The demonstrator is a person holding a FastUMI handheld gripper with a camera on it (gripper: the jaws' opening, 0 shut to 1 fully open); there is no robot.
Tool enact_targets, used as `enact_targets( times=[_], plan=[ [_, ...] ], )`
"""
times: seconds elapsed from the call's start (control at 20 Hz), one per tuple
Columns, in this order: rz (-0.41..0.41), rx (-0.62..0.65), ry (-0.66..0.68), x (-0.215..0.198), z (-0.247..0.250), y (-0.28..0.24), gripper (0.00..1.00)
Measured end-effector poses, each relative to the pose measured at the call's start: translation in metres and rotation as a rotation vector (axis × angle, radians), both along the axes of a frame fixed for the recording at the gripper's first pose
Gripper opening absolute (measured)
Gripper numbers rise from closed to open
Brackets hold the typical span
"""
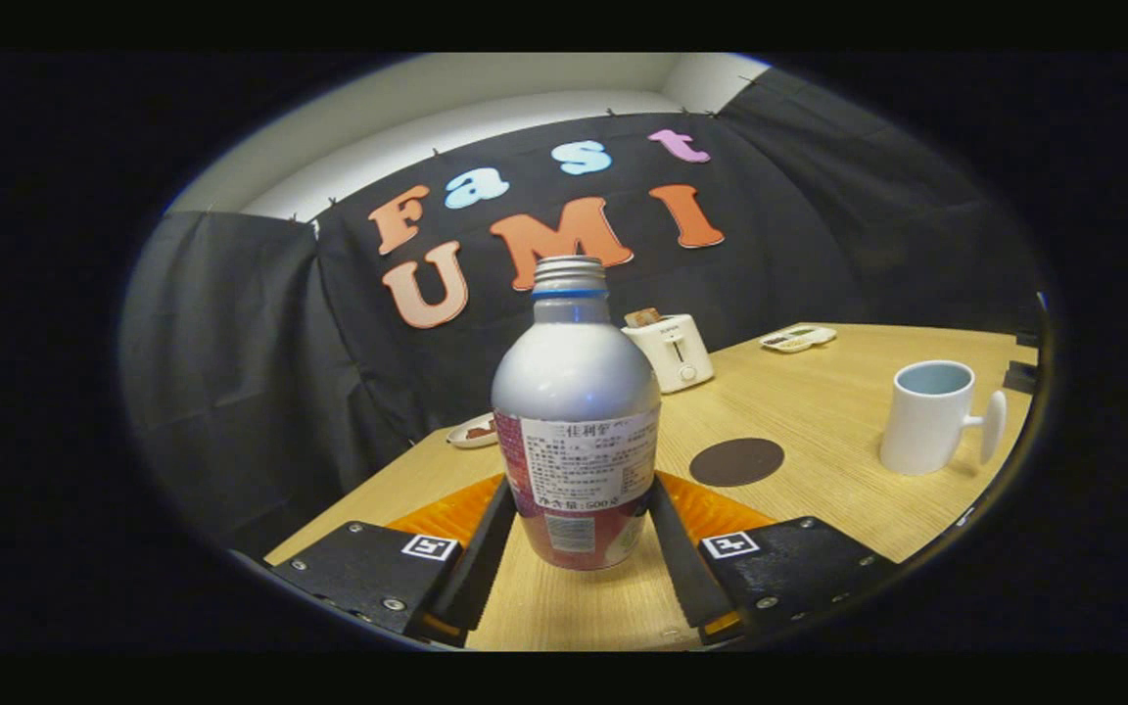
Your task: Take the bottle from table, then pour the juice into the cup, finally place the bottle on the coaster
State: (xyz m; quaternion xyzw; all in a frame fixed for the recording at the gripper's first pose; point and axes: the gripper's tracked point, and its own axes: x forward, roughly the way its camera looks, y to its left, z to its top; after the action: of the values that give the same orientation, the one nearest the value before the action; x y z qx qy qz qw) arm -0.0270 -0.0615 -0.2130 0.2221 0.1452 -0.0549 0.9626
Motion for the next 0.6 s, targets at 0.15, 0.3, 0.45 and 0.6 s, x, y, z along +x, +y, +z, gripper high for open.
enact_targets(
  times=[0.15,0.3,0.45,0.6],
  plan=[
    [-0.024,0.112,-0.014,0.005,0.002,-0.007,0.75],
    [-0.05,0.193,0.008,0.011,-0.005,-0.015,0.75],
    [-0.08,0.316,0.022,0.011,-0.008,-0.017,0.75],
    [-0.136,0.442,0.015,0.015,-0.012,-0.026,0.75]
  ],
)
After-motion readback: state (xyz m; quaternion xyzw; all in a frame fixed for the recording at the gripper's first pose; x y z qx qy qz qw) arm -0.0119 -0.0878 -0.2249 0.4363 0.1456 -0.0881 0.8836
